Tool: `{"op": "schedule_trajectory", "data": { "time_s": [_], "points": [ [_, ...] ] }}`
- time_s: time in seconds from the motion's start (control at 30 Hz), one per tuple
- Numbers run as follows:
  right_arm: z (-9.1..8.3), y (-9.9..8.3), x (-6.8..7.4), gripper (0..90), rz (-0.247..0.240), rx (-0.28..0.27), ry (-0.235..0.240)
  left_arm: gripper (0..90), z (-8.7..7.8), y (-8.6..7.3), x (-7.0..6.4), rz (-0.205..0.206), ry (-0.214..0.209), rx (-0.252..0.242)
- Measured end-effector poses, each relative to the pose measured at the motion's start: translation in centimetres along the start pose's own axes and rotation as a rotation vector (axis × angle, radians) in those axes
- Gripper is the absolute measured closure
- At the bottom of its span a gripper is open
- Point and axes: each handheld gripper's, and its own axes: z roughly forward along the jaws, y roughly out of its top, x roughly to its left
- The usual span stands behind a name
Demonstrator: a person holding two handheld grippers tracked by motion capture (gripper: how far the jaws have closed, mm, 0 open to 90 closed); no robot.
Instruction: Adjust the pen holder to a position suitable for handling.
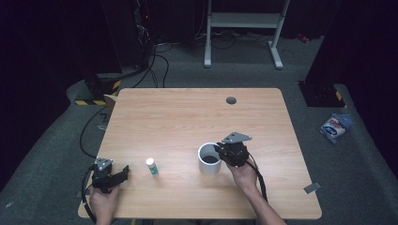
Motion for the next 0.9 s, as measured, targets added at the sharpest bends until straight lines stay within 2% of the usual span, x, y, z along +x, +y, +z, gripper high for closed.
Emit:
{"op": "schedule_trajectory", "data": {
  "time_s": [0.3,0.43,0.6,0.8,0.9],
  "points": [
    [0.0,-0.2,1.9,79.6,-0.028,-0.009,0.029,29.8,0.0,0.0,0.0,0.006,-0.006,-0.005],
    [0.0,-0.2,2.2,79.4,-0.035,-0.012,0.032,29.8,0.0,0.0,0.0,0.005,-0.007,-0.004],
    [0.2,-0.6,2.2,71.7,-0.028,0.002,0.053,29.8,0.0,0.0,0.0,0.005,-0.006,-0.004],
    [-1.7,-0.8,1.2,62.2,0.014,-0.090,0.092,29.4,0.0,0.0,0.0,0.000,-0.004,-0.003],
    [-2.5,-1.3,0.3,59.4,0.031,-0.121,0.085,29.3,0.0,0.0,-0.1,-0.001,-0.002,-0.003]
  ]
}}
